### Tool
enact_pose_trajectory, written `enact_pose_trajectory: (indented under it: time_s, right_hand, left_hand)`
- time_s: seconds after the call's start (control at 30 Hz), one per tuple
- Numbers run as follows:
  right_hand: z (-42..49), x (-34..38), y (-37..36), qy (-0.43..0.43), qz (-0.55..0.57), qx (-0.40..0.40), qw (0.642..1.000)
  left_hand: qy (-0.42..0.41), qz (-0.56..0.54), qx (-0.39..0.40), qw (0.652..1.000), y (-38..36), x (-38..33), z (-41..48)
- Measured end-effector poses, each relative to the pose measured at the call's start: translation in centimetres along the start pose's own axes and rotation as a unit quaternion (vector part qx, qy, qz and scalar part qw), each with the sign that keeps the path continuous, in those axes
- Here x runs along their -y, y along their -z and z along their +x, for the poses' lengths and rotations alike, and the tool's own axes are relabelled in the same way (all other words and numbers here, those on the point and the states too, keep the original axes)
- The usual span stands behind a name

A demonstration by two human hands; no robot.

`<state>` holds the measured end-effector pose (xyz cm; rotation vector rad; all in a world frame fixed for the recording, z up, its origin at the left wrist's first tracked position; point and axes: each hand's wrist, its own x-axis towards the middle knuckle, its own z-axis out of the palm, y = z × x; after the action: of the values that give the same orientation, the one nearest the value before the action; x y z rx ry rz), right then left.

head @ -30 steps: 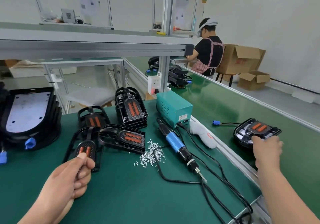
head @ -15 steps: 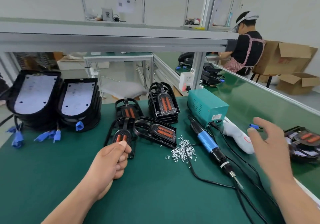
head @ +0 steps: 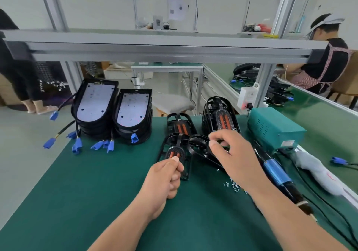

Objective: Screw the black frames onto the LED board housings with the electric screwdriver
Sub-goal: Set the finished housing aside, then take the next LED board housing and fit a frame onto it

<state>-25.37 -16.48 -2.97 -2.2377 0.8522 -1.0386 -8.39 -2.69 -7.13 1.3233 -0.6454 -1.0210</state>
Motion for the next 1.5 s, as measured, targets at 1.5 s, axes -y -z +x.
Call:
enact_pose_trajectory:
  time_s: [1.5]
  right_hand:
    - [12.1, 6.0, -12.4, -0.081, 0.313, 0.035, 0.946]
  left_hand:
    - [0.072, -0.251, -0.047, 0.964, 4.3, -0.7, 2.1]
